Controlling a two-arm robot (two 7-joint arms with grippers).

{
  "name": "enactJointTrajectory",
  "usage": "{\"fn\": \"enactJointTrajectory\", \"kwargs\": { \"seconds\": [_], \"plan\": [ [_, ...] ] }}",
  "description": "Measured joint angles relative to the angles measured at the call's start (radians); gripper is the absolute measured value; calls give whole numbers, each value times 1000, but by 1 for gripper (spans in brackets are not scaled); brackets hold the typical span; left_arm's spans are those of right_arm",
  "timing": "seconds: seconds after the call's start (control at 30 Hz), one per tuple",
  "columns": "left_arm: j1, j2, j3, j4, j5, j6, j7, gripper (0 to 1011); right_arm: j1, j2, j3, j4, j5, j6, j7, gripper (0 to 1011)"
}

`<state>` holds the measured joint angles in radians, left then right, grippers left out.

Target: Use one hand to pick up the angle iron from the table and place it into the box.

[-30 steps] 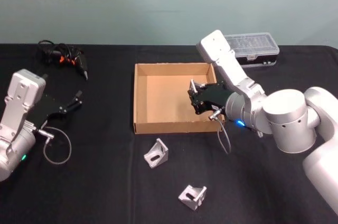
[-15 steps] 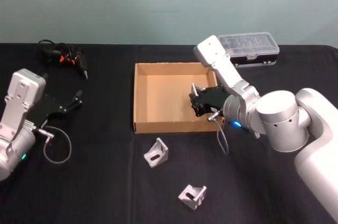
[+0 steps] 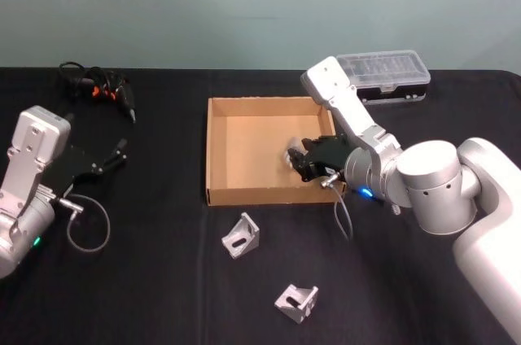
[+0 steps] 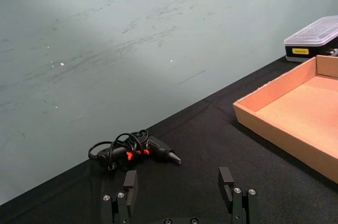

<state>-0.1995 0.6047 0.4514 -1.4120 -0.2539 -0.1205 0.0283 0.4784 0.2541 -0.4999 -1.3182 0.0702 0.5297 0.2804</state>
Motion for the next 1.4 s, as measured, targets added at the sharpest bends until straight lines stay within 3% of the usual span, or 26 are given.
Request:
{"fn": "enactJointTrajectory", "kwargs": {
  "seconds": [0.5,0.57,0.8,1.1,1.4],
  "plan": [
    [0,0,0,0,0,0,0,1000,-12,-9,47,-12,-5,-2,25,723],
    [0,0,0,0,0,0,0,1000,-17,-9,59,-20,-6,-5,29,820],
    [0,0,0,0,0,0,0,1000,-42,-2,96,-64,-2,-9,42,997],
    [0,0,0,0,0,0,0,1000,-109,39,150,-182,32,-12,78,1003],
    [0,0,0,0,0,0,0,1000,-214,126,207,-348,100,-10,130,1003]
  ]
}}
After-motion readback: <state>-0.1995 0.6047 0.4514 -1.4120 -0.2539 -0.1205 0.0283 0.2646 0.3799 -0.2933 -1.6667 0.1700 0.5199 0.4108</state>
